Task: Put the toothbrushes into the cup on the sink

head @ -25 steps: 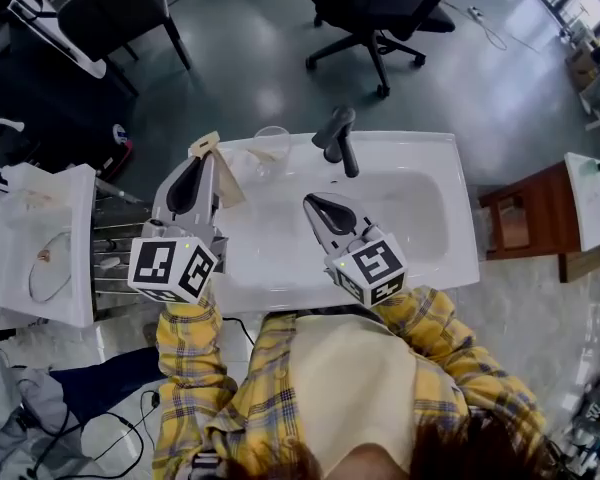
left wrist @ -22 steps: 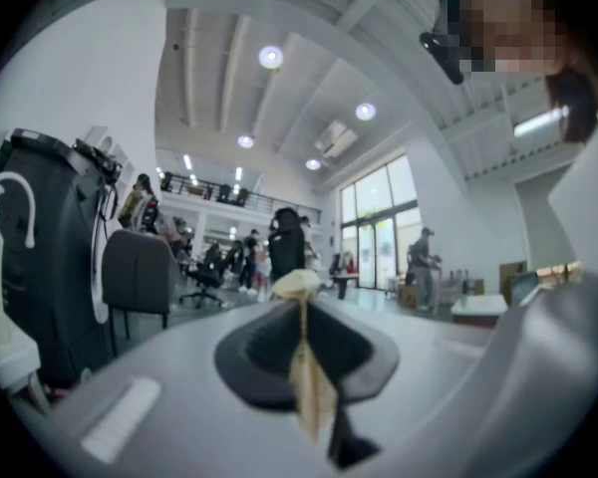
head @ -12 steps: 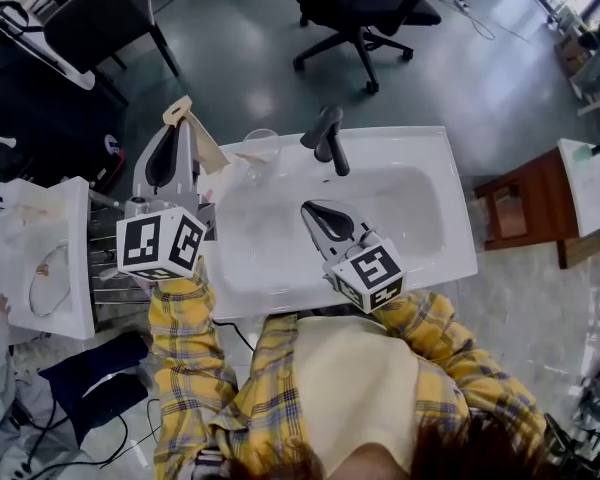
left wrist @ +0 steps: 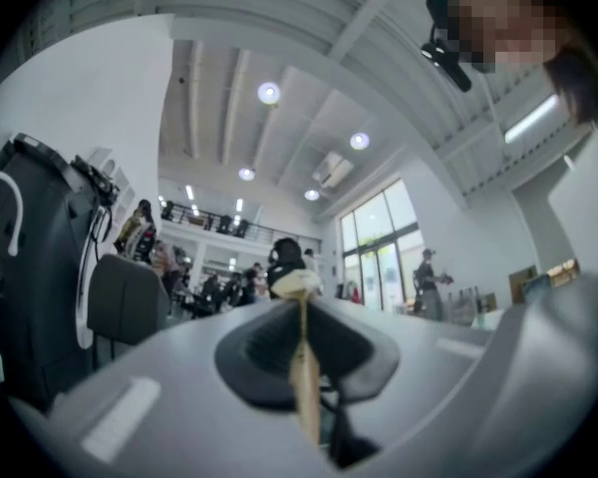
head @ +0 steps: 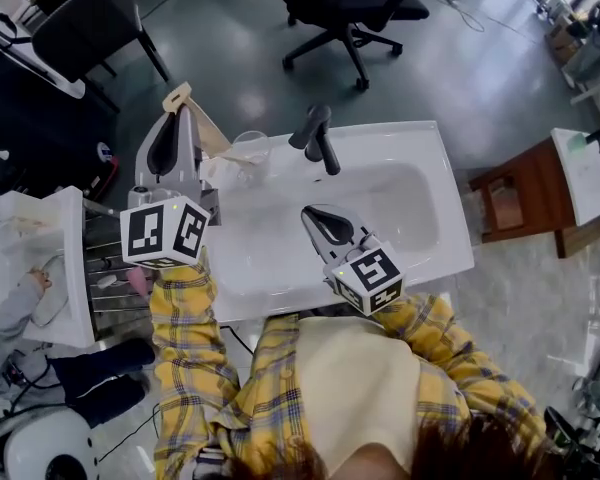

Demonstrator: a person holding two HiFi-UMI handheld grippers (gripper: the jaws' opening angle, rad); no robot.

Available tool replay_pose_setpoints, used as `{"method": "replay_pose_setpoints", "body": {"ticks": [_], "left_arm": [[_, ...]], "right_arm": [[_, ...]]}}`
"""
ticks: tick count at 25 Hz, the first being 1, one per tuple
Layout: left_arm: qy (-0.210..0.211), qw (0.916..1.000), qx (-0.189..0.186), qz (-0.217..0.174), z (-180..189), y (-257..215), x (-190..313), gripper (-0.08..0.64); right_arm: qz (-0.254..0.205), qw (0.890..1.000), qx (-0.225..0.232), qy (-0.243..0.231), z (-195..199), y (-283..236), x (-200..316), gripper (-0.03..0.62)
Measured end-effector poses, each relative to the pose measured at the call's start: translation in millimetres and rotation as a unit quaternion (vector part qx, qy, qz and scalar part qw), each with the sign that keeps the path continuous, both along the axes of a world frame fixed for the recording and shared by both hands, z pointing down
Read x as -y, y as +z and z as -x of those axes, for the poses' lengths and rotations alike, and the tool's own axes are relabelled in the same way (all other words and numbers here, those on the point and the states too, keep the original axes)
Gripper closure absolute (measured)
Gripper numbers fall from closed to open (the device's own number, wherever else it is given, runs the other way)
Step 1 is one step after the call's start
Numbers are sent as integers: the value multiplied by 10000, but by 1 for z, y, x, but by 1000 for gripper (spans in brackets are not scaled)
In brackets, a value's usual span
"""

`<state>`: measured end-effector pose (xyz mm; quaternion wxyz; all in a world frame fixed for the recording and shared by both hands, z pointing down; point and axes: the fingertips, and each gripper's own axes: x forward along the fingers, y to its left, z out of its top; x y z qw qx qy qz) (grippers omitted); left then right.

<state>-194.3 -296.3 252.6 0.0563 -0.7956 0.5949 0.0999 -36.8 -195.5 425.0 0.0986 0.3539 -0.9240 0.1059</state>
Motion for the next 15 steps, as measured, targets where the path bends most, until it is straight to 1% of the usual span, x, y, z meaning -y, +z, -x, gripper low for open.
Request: {"method": "replay_pose_setpoints", "body": {"ticks": [3, 6, 11, 15], "left_arm": [[177, 9997, -15, -141, -9, -2, 1, 540], [364, 9992, 7, -158, -19, 1, 3, 540], [571, 9984, -33, -30, -27, 13, 5, 540], [747, 9971, 73, 150, -34, 27, 6, 538]], "right_arm": [[24, 10000, -11, 30, -3, 2, 0, 574], [49, 10000, -26, 54, -6, 4, 1, 574], [112, 9999, -35, 63, -8, 5, 2, 574], [143, 9999, -22, 50, -8, 7, 4, 574]]}}
